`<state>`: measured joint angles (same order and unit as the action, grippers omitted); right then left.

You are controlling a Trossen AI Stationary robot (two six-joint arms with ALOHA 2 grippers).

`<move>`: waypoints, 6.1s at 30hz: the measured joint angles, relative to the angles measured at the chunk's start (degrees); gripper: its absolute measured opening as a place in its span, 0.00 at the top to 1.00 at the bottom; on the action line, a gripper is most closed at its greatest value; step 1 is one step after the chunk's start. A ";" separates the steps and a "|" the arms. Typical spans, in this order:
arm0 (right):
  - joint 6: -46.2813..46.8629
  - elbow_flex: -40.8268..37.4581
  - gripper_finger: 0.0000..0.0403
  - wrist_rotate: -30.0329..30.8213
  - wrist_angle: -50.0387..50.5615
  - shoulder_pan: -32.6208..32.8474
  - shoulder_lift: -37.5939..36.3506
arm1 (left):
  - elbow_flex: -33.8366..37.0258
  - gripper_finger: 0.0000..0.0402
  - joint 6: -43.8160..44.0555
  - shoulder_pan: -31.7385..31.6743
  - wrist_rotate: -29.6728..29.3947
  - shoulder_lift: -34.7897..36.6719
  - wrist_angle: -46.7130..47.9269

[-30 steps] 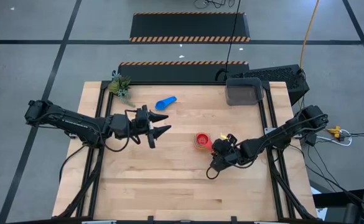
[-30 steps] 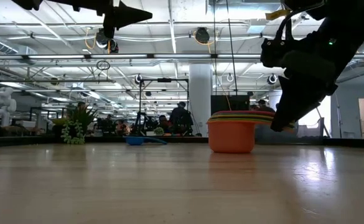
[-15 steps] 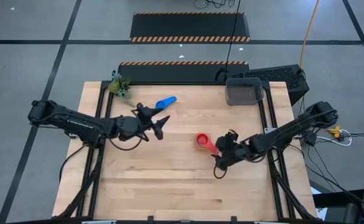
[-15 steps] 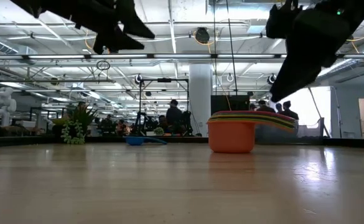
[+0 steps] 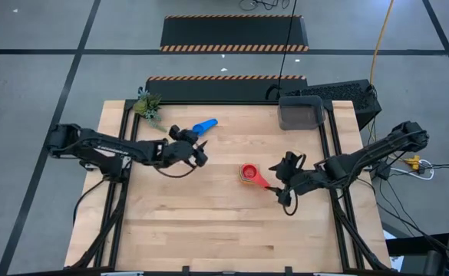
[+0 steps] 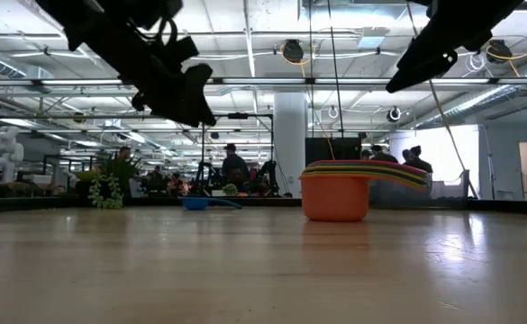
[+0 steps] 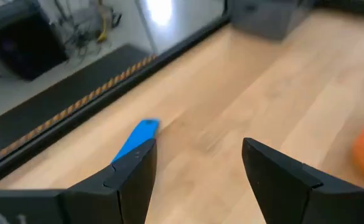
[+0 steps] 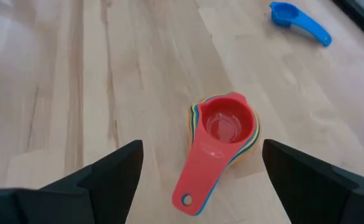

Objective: Nest measuring cups in basket
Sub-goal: Stack the blue measuring cup on top of the light red measuring cup

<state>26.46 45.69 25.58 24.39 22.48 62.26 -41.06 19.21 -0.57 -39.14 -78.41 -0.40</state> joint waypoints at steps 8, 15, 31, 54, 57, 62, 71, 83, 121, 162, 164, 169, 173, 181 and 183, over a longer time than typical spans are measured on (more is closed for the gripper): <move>-3.07 -0.64 0.20 -0.09 1.23 0.03 -0.76 | -7.30 0.41 0.42 -0.76 -1.46 -8.83 16.78; -4.55 -1.82 0.21 -0.11 1.20 0.24 -0.75 | -7.47 0.41 -3.96 -1.64 -2.57 -13.35 18.41; -4.77 -2.14 0.21 -0.13 0.76 0.24 -0.76 | -7.32 0.41 -13.56 -2.26 -10.85 -21.99 20.94; -6.87 -4.31 0.21 -0.15 0.19 0.22 -0.74 | -2.41 0.41 -14.63 -2.72 -11.47 -22.37 21.42; -7.98 -4.32 0.21 -0.15 -0.67 0.22 -0.74 | -1.21 0.41 -18.73 -3.08 -14.22 -22.36 16.07; -9.20 -4.32 0.21 -0.15 -1.35 0.22 -0.76 | 0.33 0.41 -28.12 -5.64 -13.98 -22.30 7.87; -9.62 -4.32 0.21 -0.17 -1.41 0.22 -0.76 | 0.38 0.41 -39.90 -9.85 -8.48 -22.40 3.74; -10.70 -4.33 0.21 -0.19 -0.47 0.22 -0.76 | 0.50 0.41 -53.98 -14.85 -3.10 -22.50 -0.60; -12.18 -4.33 0.21 -0.07 -0.31 0.22 -0.76 | 0.68 0.99 -60.75 -12.45 -1.23 -22.78 -13.64; -41.95 -4.33 0.21 30.14 -13.28 16.95 -10.84 | 0.46 0.99 -61.42 15.58 -7.47 -3.99 -37.65; -44.53 -4.33 0.21 30.12 -15.80 17.14 -10.84 | 0.46 0.99 -60.36 16.51 -7.47 -3.99 -37.68; -47.03 -4.33 0.21 28.45 -20.42 17.18 -10.81 | 0.44 0.99 -59.24 18.40 -5.46 -4.17 -40.52; -47.45 -4.33 0.21 26.94 -26.08 16.75 -9.35 | 0.42 0.99 -57.92 19.06 -4.35 -4.90 -40.40; -62.01 -4.33 0.21 35.09 -45.05 16.57 1.31 | 0.40 0.99 -53.03 19.83 -4.40 -5.58 -40.26; -66.35 -4.09 0.21 37.99 -49.58 16.70 3.79 | 0.35 0.99 -52.55 20.20 -4.41 -5.87 -39.30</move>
<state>-39.89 41.60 63.57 -25.20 39.18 66.05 -40.71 -33.33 19.63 -43.55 -84.28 -39.69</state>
